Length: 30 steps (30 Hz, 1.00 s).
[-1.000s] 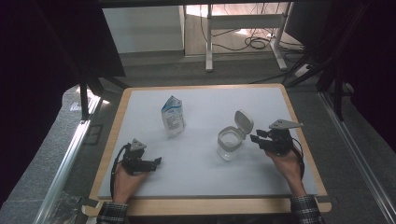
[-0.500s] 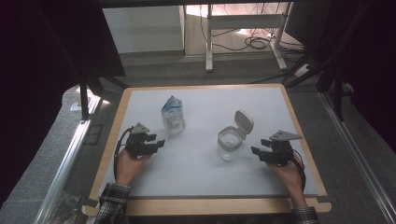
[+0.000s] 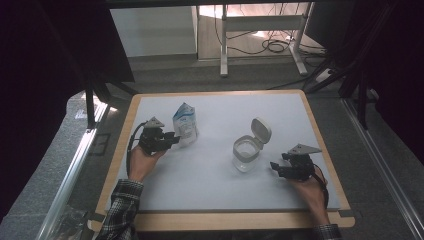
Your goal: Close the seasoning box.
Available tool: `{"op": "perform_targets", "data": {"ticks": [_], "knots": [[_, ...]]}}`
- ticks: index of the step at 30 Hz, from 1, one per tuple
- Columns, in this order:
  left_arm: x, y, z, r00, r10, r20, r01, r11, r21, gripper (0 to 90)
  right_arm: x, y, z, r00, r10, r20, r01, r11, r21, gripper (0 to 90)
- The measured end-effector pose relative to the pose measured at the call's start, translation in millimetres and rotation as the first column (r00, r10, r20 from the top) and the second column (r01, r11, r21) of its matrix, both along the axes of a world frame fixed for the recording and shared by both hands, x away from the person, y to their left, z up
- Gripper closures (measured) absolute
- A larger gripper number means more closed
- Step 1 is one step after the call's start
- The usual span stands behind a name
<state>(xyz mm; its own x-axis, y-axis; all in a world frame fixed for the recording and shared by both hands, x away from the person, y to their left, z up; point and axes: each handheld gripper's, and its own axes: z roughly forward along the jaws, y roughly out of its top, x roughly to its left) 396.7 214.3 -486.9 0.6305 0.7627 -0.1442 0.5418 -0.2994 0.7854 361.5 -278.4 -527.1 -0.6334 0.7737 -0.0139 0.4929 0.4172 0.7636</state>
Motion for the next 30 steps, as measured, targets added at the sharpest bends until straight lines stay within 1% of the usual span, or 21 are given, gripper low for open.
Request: {"op": "perform_targets", "data": {"ticks": [1, 3, 4, 5, 6, 7, 10, 12, 13, 14, 15, 19, 22, 25, 26, 30], "knots": [[1.0, 0.3, 2.8, 1.0000, -0.009, 0.000, 0.009, 0.9999, 0.007, 65.4, 0.3, 0.1, -0.6, 1.0000, 0.002, -0.006, -0.002, 1.000, -0.002, 36.9], [3.0, 0.3, 8.8, 0.9997, -0.023, -0.003, 0.023, 0.9997, 0.013, 66.4, 0.1, 0.4, -0.5, 1.0000, 0.004, -0.004, -0.004, 1.000, -0.006, 36.8], [3.0, 0.3, 8.8, 0.9997, -0.023, -0.003, 0.023, 0.9997, 0.013, 66.6, 0.3, 0.5, -0.6, 1.0000, 0.005, -0.006, -0.005, 1.000, -0.006, 36.7], [5.3, 0.7, 15.6, 0.9996, -0.029, 0.001, 0.029, 0.9992, 0.027, 67.2, 0.4, 0.5, -0.6, 0.9999, 0.005, -0.010, -0.005, 1.000, -0.010, 36.7], [5.3, 0.7, 15.6, 0.9996, -0.029, 0.001, 0.029, 0.9992, 0.027, 67.6, 0.5, 0.7, -0.7, 0.9999, 0.007, -0.010, -0.008, 1.000, -0.009, 36.6], [7.4, 0.6, 22.6, 0.9994, -0.034, 0.003, 0.034, 0.9989, 0.033, 67.8, 0.4, 1.1, -0.8, 0.9999, 0.008, -0.011, -0.008, 1.000, -0.011, 36.6], [10.7, -1.5, 34.1, 0.9990, -0.045, 0.004, 0.044, 0.9974, 0.057, 68.3, 0.4, 2.0, -1.1, 0.9999, 0.011, -0.012, -0.011, 1.000, -0.018, 36.5], [12.6, -3.0, 40.2, 0.9987, -0.051, 0.003, 0.050, 0.9965, 0.067, 68.3, 0.7, 2.6, -1.3, 0.9998, 0.012, -0.015, -0.013, 1.000, -0.020, 36.4], [12.6, -3.0, 40.2, 0.9987, -0.051, 0.003, 0.050, 0.9965, 0.067, 68.3, 0.7, 2.6, -1.3, 0.9998, 0.012, -0.015, -0.013, 1.000, -0.020, 36.4], [15.2, -4.6, 47.5, 0.9983, -0.057, -0.007, 0.057, 0.9957, 0.073, 67.9, 0.9, 2.1, -1.2, 0.9998, 0.014, -0.017, -0.015, 1.000, -0.018, 36.2], [16.9, -5.1, 50.8, 0.9979, -0.063, -0.016, 0.064, 0.9953, 0.072, 67.1, 1.0, 1.9, -1.3, 0.9998, 0.014, -0.017, -0.014, 1.000, -0.017, 36.1], [22.5, -10.4, 62.3, 0.9974, -0.067, -0.027, 0.069, 0.9919, 0.106, 66.9, 1.2, 1.8, -1.4, 0.9996, 0.018, -0.020, -0.018, 1.000, -0.013, 35.5], [24.9, -13.9, 65.3, 0.9973, -0.067, -0.031, 0.070, 0.9888, 0.131, 69.4, 1.0, 2.1, -1.4, 0.9996, 0.019, -0.019, -0.019, 1.000, -0.018, 35.3], [26.4, -15.5, 65.4, 0.9978, -0.059, -0.030, 0.062, 0.9877, 0.144, 73.6, 0.8, 2.7, -1.5, 0.9996, 0.020, -0.019, -0.020, 1.000, -0.019, 34.7], [26.5, -15.4, 65.1, 0.9982, -0.055, -0.025, 0.058, 0.9878, 0.145, 75.4, 0.8, 2.8, -1.5, 0.9996, 0.021, -0.019, -0.021, 1.000, -0.020, 34.5], [27.0, -13.6, 63.9, 0.9975, -0.065, -0.028, 0.068, 0.9889, 0.132, 81.7, 0.8, 2.7, -1.6, 0.9996, 0.023, -0.019, -0.024, 0.999, -0.022, 34.1]]}}
